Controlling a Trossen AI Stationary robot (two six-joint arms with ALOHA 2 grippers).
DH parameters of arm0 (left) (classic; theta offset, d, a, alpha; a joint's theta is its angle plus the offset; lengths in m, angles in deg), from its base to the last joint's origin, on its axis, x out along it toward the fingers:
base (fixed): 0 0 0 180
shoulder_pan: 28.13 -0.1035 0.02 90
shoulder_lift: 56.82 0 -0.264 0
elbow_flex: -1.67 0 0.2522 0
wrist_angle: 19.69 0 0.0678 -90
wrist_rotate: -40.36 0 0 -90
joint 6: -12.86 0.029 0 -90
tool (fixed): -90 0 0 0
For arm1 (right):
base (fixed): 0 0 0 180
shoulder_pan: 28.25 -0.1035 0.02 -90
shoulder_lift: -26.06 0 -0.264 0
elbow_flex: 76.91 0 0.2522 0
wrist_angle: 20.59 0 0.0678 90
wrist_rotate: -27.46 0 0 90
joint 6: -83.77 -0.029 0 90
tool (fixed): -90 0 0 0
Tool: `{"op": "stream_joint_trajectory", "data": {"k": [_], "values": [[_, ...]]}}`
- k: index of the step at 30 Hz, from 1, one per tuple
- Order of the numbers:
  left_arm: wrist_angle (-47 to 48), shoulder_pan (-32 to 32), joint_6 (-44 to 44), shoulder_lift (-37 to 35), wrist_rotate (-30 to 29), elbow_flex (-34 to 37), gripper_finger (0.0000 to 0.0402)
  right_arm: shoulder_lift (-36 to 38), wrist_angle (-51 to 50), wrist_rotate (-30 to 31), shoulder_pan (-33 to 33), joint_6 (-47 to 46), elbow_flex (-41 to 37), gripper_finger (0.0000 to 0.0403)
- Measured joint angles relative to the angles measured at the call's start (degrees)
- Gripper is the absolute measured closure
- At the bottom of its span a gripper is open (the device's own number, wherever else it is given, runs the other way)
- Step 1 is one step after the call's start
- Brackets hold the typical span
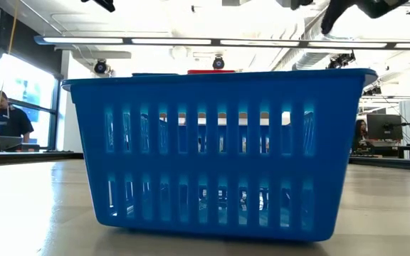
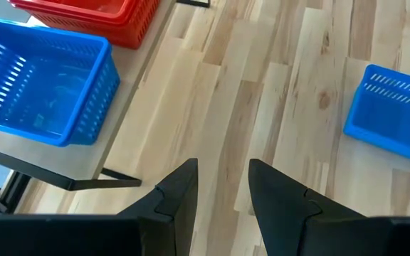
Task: Stack baskets on shelf by color
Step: Stack the blue basket into the blue baskets on the shelf
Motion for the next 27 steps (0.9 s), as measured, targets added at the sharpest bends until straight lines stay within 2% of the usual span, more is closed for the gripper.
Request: {"op": "stream_joint_trajectory", "data": {"k": [15,27], "values": [[0.04,-0.02,0.01,0.02,0.01,0.0,0.0284,-10.94,8.58,0.99,-3.2,-6.64,-0.02,0.0252],[0.07,-0.04,0.01,0.02,0.02,0.0,0.0284,-16.52,12.35,1.94,-3.26,-7.74,-0.02,0.0252]]}}
